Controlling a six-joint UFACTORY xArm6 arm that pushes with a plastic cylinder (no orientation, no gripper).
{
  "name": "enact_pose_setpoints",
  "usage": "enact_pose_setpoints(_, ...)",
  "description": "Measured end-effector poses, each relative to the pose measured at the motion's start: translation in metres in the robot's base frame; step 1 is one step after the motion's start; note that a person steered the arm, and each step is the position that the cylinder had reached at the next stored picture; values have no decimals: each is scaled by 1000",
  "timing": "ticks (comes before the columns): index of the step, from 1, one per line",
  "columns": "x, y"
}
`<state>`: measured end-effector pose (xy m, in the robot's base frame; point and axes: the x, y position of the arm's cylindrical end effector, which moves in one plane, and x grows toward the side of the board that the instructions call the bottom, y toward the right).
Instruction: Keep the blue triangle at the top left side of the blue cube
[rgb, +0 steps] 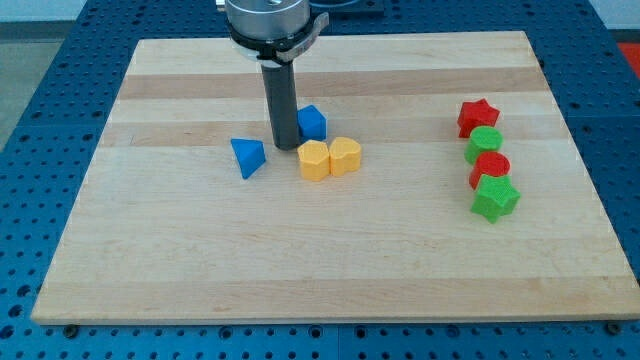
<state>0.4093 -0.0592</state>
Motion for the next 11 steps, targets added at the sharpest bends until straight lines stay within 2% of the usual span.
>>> enact_pose_setpoints(2,43,-7)
enact_pose_setpoints(3,45,-50)
enact_pose_setpoints(4,39,-82)
enact_pose_setpoints(5,23,-87)
enact_pose_setpoints(6,8,-81)
enact_pose_setpoints(8,10,-70)
enact_pose_setpoints(11,-45,-76)
